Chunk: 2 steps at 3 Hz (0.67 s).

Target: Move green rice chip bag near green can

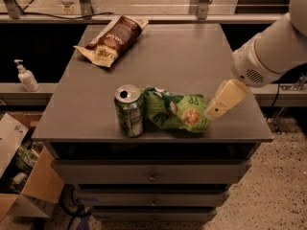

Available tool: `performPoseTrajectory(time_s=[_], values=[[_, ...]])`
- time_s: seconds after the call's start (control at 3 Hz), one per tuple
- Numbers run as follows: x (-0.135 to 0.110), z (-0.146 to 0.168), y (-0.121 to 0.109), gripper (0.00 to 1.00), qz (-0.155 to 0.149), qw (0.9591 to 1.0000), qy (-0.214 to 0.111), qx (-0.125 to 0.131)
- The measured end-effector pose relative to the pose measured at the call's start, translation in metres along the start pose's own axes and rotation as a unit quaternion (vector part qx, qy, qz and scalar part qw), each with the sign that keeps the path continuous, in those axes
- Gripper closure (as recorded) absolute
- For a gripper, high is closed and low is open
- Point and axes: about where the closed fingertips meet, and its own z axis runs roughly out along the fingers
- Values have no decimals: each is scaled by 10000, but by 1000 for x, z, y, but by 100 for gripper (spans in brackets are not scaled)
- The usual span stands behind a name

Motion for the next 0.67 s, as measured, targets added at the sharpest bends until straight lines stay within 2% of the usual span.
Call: performPoseTrajectory(time_s=[0.67], values=[[65, -17, -33, 0, 620, 9971, 254, 352]])
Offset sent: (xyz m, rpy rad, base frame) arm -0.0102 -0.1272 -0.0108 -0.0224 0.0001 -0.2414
